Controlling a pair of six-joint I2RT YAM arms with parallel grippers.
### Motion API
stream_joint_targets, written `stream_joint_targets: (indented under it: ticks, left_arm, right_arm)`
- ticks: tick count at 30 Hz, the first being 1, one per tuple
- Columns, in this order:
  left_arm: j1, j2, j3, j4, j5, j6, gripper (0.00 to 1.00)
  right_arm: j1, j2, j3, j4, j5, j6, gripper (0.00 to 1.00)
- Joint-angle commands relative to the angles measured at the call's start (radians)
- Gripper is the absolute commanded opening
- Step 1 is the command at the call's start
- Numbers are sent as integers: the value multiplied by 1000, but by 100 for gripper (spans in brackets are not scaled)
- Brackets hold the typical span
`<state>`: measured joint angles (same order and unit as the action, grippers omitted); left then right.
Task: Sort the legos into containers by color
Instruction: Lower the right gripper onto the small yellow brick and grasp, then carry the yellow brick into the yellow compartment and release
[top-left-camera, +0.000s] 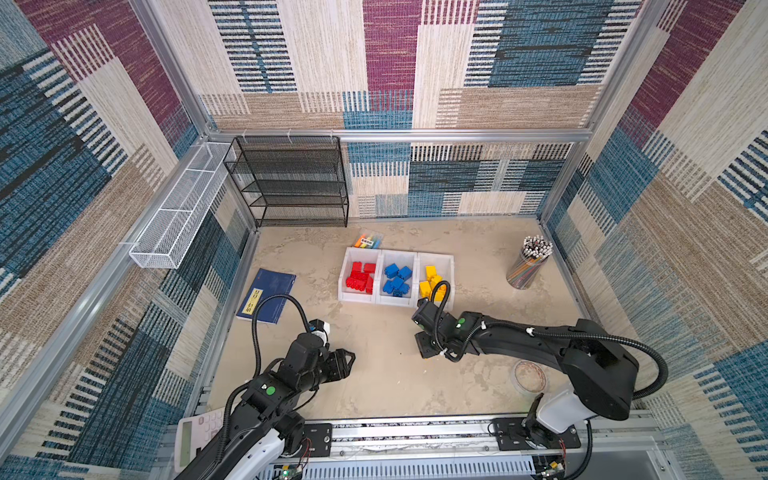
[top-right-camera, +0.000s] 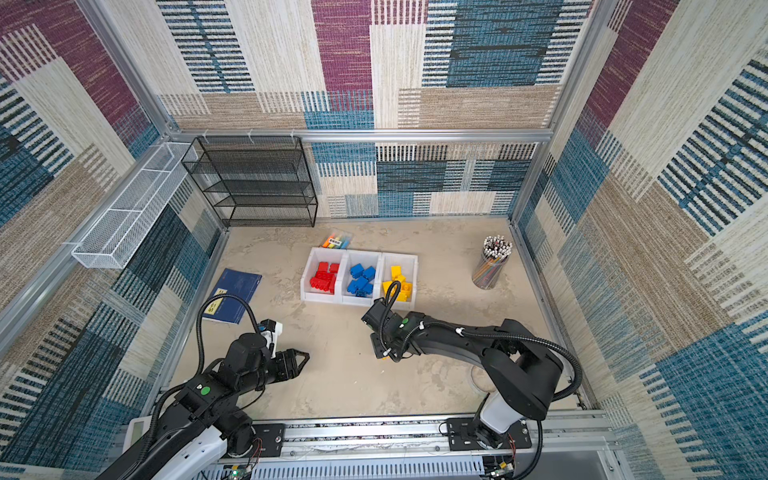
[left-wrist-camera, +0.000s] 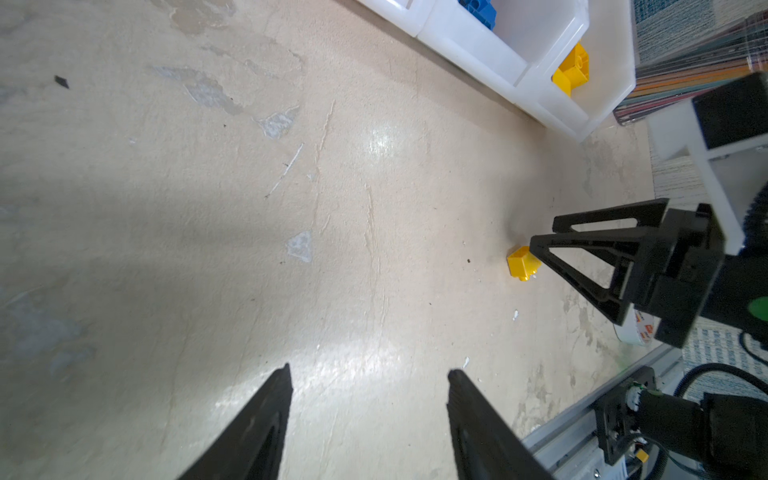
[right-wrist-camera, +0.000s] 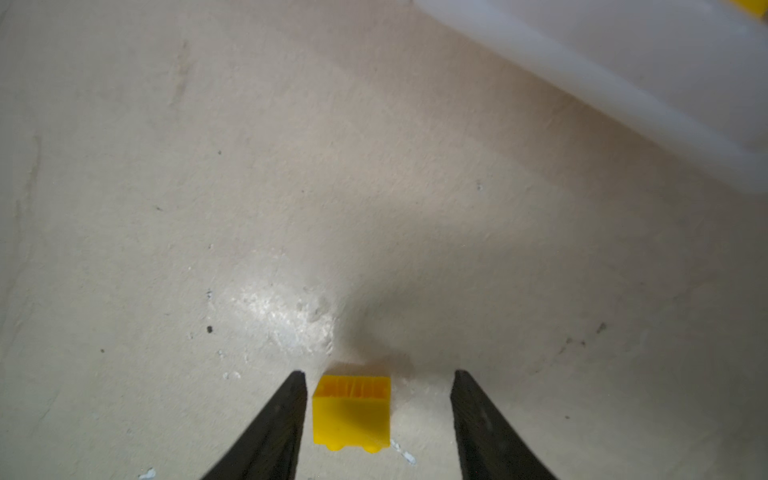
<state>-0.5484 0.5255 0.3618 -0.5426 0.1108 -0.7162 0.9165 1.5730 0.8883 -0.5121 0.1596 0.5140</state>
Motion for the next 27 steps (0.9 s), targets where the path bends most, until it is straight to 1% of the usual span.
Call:
stream_joint_targets:
  ticks: [1, 7, 12, 16, 20, 22, 24, 25, 27]
  left_arm:
    - [1, -6, -3, 5, 0, -27, 63]
    - [1, -7, -4, 5, -3, -28, 63]
    - [1, -8, -7, 5, -1, -27, 63]
    - [0, -8, -10, 4, 1, -29, 63]
    - [1, -9, -12, 5, 0, -28, 63]
    - [1, -8, -11, 4, -3, -31, 63]
    - [1, -6, -8, 4, -8, -32, 63]
    - [1, -5, -4, 4, -14, -31, 63]
    - [1, -2, 5, 4, -22, -31, 63]
  right_arm:
    - [19, 13, -9, 27, 12, 45, 57]
    - [45, 22, -25, 29, 14, 67, 56]
    - [54, 39, -33, 27, 26, 69, 47]
    - [56, 32, -35, 30, 30, 72, 38]
    - [56, 16, -21, 25, 43, 63, 36]
    - [55, 11, 4, 11, 63, 32, 35]
    - [37, 8, 49, -7, 108, -18, 35]
    - [15, 8, 84, -16, 128, -48, 35]
    - [-50, 13, 150, -13, 130, -129, 35]
